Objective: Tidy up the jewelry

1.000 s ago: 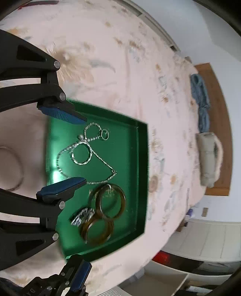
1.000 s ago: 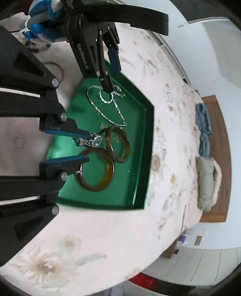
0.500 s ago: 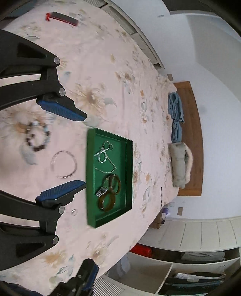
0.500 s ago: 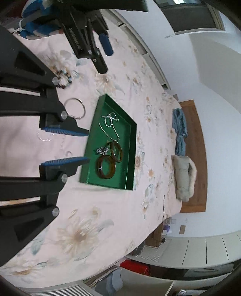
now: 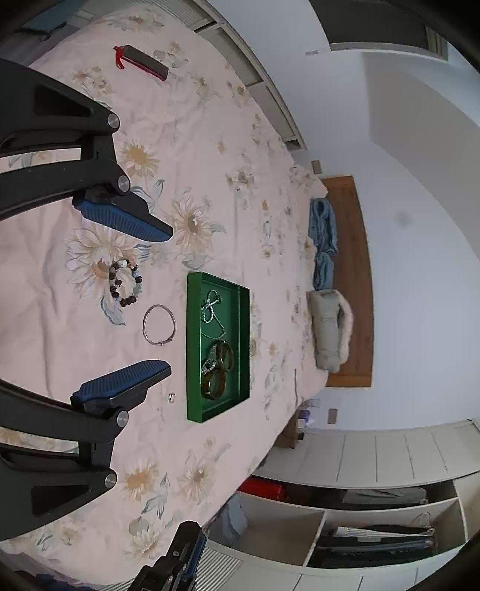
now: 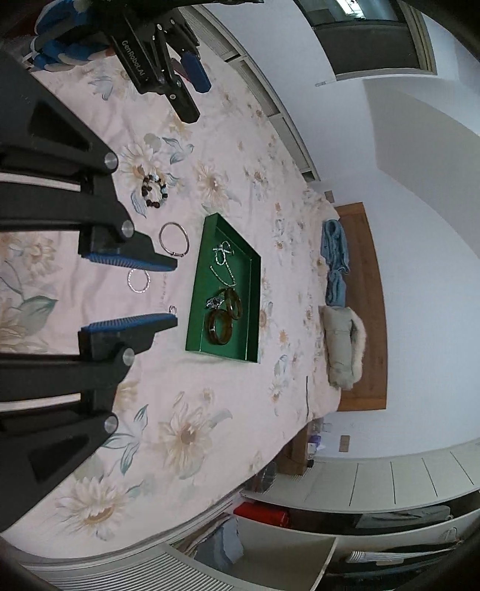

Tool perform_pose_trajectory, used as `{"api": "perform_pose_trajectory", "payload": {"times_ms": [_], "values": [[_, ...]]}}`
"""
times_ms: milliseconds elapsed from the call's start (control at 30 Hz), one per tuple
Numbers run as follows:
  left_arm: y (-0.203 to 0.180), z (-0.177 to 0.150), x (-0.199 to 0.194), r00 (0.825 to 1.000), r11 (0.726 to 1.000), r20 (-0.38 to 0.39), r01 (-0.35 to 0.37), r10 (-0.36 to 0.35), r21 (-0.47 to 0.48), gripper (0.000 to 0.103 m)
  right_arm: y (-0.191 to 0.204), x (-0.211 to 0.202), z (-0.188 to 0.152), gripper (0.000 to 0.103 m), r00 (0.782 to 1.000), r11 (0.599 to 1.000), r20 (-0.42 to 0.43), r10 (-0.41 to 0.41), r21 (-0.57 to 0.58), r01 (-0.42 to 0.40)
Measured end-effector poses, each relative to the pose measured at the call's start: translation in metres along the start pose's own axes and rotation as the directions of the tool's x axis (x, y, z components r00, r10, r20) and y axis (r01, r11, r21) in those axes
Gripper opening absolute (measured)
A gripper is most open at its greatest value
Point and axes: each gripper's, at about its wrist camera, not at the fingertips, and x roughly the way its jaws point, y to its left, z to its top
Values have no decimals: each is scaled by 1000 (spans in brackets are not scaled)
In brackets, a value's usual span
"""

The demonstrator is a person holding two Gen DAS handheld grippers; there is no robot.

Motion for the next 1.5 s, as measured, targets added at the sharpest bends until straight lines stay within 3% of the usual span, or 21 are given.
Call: {"api": "perform_pose_trajectory", "payload": {"times_ms": [100, 467, 567, 633, 800, 1033, 1133, 1500], "values": [[-1, -4, -13, 1000, 1000, 18, 5, -5, -3, 66, 2, -16, -5, 29, 1000, 1000, 17, -1, 0, 1], [-2, -18, -40, 998, 1000, 63, 0, 0, -1, 66, 4, -51, -20, 29, 999, 1000, 45, 8, 10, -8], [-1, -23, -45, 998, 1000, 67, -9, 9, 3, 66, 3, -56, -25, 31, 999, 1000, 52, 7, 17, -8], [0, -26, -47, 998, 1000, 66, -13, 13, 3, 66, 0, -60, -27, 37, 998, 1000, 63, 3, 27, -4], [1, -30, -49, 998, 1000, 61, -11, 10, 5, 66, -4, -67, -32, 38, 996, 998, 87, 13, 53, -18], [16, -47, -41, 1000, 999, 5, 10, -10, -31, 66, -3, -69, -45, 46, 995, 998, 93, 34, 56, -39], [27, -53, -32, 999, 999, -44, -3, 1, -44, 66, -4, -65, -51, 47, 992, 993, 82, 94, 66, -99], [72, -70, -1, 993, 991, -122, -20, 4, -133, 70, -1, -40, -55, 47, 997, 997, 37, 73, 32, -75]]}}
